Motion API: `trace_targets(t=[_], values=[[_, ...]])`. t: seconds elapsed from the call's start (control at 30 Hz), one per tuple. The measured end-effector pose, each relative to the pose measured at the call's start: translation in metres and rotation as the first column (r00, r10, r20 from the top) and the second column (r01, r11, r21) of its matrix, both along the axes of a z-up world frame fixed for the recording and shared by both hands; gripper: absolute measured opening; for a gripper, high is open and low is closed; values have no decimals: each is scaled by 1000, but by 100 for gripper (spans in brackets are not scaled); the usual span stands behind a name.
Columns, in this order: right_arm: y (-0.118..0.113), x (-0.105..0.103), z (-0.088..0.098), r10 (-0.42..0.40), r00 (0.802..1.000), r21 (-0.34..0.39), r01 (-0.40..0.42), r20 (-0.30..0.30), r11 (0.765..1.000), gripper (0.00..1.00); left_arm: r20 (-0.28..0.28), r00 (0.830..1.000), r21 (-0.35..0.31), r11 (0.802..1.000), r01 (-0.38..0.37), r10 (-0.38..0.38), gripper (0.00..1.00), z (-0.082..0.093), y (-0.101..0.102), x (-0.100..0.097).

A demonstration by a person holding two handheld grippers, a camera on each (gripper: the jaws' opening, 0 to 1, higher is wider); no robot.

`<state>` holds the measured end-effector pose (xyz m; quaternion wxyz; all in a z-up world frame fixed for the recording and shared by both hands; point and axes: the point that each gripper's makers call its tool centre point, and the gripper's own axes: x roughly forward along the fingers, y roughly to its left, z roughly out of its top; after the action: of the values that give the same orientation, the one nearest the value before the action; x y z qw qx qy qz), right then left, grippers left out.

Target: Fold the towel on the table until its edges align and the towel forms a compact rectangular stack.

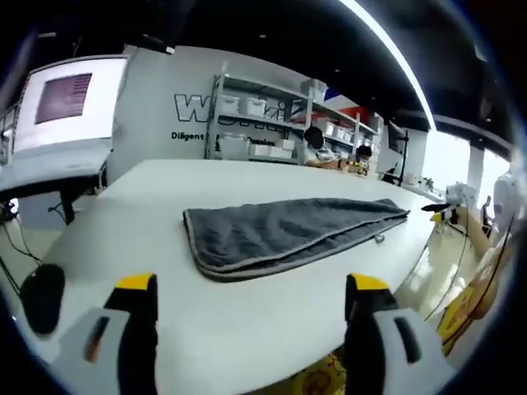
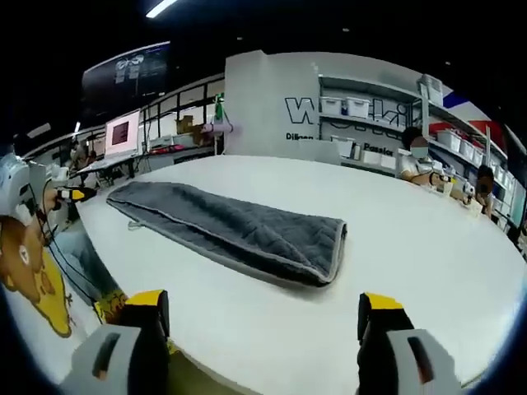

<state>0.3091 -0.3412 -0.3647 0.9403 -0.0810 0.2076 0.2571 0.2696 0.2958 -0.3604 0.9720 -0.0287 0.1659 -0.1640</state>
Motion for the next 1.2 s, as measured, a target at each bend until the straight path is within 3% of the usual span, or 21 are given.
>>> trace_targets(t=[0.17,0.33,0.47,0.53,0.57,0.67,0.8,0.83,0.97,1.07,1.1,1.2], values=[[33,21,28,111,989,-61,-106,96,993,92,2,1000,-4,1000,1,-1,99,0,-2,-1],[81,40,51,254,957,-83,-244,139,966,85,1,1000,-10,1000,4,-3,99,-2,-4,-3],[115,57,52,357,925,-142,-339,127,930,81,4,1000,-10,1000,2,-2,99,-3,-5,-4],[138,63,51,431,894,-182,-406,124,896,77,8,1000,-6,1000,4,-4,99,-3,-7,-5],[144,65,50,448,886,-191,-422,120,886,75,10,1000,-6,1000,7,-7,99,-2,-8,-6],[181,70,45,542,834,-226,-511,103,830,73,17,1000,8,1000,14,-14,99,-1,-12,-6],[223,73,35,625,776,-208,-601,79,772,58,21,999,36,999,30,-31,99,-2,-17,-4],[233,74,29,637,769,-207,-614,65,762,57,20,999,38,999,38,-38,99,-2,-20,-4],[271,76,0,703,712,-269,-678,-5,684,51,21,998,60,997,57,-58,99,-1,-27,-3],[287,76,-9,721,692,-265,-699,-18,664,40,25,998,68,996,58,-60,99,0,-28,-4],[300,77,-17,738,674,-268,-716,-25,645,36,28,998,63,996,61,-62,99,1,-28,-4],[311,76,-26,751,658,-258,-734,-45,628,29,36,997,53,997,64,-66,99,3,-30,-6]])
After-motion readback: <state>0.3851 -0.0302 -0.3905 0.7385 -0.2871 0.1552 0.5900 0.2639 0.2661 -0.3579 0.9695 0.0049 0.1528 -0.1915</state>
